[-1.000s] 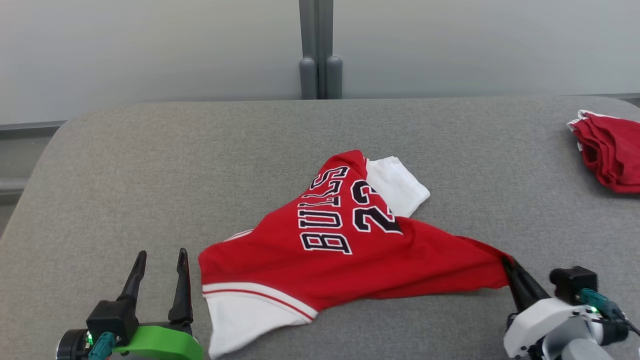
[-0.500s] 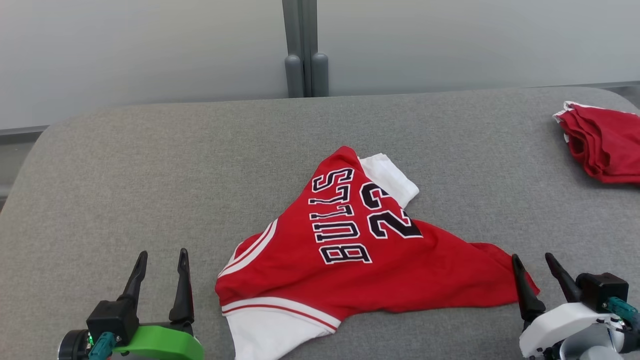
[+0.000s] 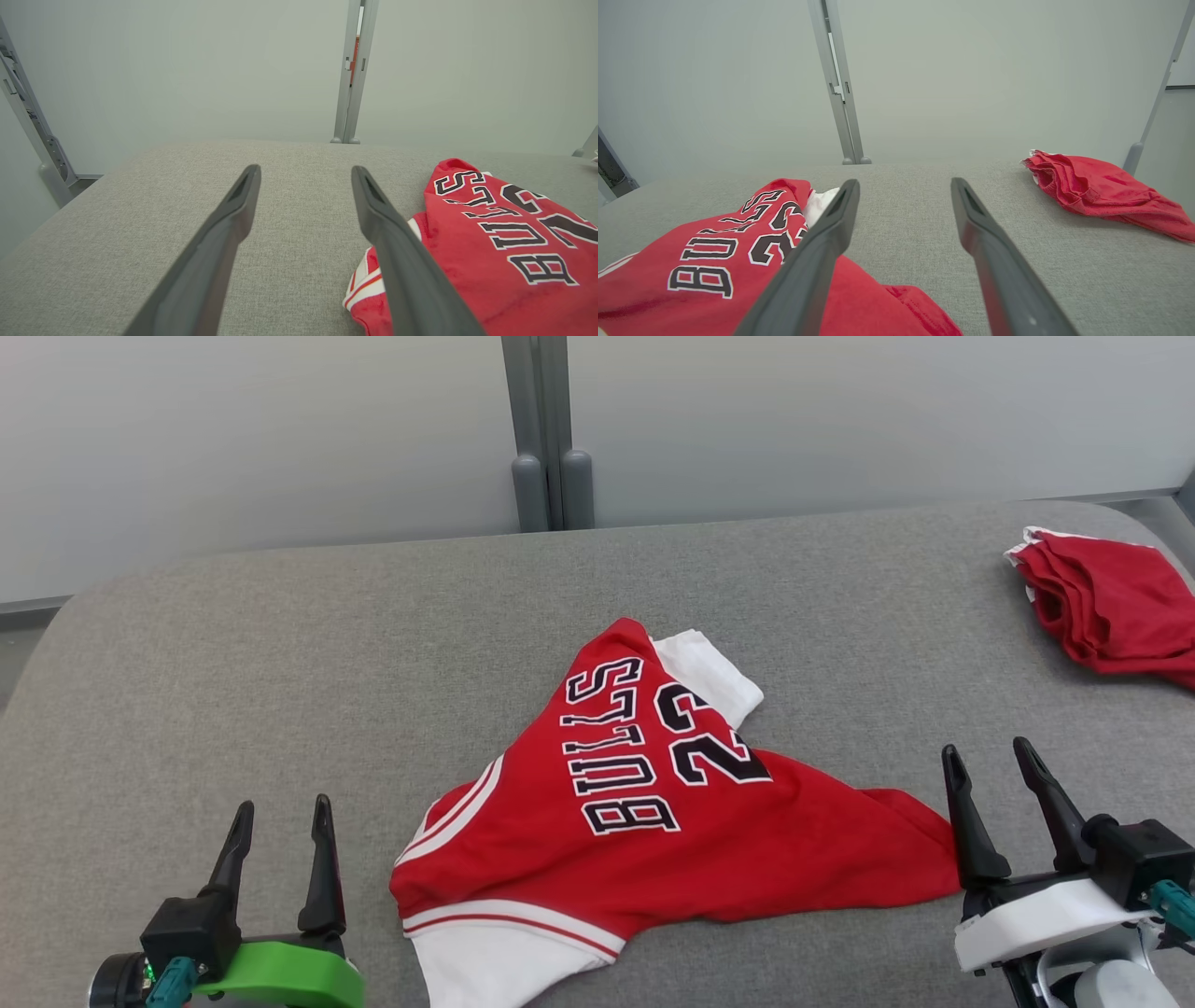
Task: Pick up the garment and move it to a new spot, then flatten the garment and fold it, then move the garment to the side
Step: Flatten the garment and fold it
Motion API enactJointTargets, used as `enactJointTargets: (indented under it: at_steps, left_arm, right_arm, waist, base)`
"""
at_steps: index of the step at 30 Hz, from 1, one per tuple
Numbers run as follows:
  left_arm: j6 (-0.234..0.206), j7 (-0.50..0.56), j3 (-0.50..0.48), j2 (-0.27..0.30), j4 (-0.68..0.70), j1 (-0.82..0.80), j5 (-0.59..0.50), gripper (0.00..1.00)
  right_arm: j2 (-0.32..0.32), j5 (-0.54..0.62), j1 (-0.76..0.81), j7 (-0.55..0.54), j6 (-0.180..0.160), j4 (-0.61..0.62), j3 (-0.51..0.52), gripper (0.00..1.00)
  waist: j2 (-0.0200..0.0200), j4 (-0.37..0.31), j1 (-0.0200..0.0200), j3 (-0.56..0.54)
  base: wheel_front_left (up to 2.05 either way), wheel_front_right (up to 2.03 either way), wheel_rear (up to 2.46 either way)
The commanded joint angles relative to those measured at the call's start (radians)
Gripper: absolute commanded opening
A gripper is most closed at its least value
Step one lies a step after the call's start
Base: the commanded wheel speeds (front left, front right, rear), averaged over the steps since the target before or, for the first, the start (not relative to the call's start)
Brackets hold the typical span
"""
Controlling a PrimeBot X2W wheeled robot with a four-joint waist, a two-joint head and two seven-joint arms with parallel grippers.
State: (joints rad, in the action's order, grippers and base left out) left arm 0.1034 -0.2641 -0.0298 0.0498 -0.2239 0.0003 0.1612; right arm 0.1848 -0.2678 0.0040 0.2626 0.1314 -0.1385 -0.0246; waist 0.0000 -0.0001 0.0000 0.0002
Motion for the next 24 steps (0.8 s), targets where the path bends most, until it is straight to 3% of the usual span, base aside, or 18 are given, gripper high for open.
enactJointTargets:
  at_steps: [1,10,24]
  left_arm:
    - [-0.005,0.000,-0.008,0.002,0.005,0.007,-0.013,1.00]
    - [-0.010,0.000,-0.046,0.002,0.007,0.023,-0.019,1.00]
    - [-0.010,0.000,-0.074,0.002,0.016,0.063,-0.021,1.00]
  right_arm:
    - [-0.004,0.009,0.022,0.003,-0.002,0.021,0.000,1.00]
    - [-0.024,0.026,0.090,0.003,-0.002,0.127,-0.005,1.00]
    - [-0.040,0.019,0.144,0.003,-0.002,0.150,-0.001,1.00]
  waist:
    - [0.0000,-0.004,0.0000,-0.003]
    - [0.0000,-0.008,0.0000,-0.018]
    - [0.0000,-0.010,0.0000,-0.030]
  base:
    - [0.00,0.00,0.00]
    - [0.00,0.00,0.00]
    - [0.00,0.00,0.00]
